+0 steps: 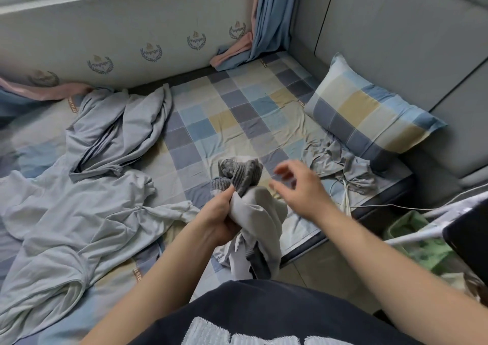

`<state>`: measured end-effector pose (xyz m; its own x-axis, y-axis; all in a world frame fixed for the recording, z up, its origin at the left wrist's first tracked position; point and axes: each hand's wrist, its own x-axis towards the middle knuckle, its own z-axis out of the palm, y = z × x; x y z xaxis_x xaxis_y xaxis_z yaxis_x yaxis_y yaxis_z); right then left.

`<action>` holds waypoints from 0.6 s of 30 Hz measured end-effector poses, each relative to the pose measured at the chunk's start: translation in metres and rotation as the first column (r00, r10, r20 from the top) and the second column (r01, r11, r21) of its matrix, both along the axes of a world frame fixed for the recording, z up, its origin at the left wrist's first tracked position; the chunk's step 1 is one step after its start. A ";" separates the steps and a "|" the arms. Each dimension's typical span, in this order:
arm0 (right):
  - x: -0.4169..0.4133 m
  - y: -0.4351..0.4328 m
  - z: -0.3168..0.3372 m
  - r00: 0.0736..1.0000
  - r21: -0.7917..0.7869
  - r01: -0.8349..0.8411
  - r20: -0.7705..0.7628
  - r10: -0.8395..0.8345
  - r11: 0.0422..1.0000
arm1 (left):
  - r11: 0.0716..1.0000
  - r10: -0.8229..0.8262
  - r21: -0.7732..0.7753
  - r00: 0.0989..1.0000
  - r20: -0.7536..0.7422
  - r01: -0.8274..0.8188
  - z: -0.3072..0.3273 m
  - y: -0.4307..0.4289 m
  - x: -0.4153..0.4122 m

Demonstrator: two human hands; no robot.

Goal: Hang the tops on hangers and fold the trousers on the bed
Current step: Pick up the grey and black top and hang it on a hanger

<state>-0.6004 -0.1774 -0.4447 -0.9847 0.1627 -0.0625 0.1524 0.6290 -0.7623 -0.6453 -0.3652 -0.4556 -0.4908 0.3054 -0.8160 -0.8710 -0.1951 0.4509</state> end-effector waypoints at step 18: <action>0.035 0.014 -0.066 0.952 -0.206 0.271 0.204 -0.229 0.940 | 0.923 0.376 0.116 0.925 -0.063 -0.367 0.017 0.000 -0.028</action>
<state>-0.5649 -0.1636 -0.5107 -0.8842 0.3630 -0.2939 0.4252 0.3649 -0.8283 -0.6735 -0.3653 -0.4390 -0.6488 0.1660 -0.7426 -0.6878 -0.5454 0.4790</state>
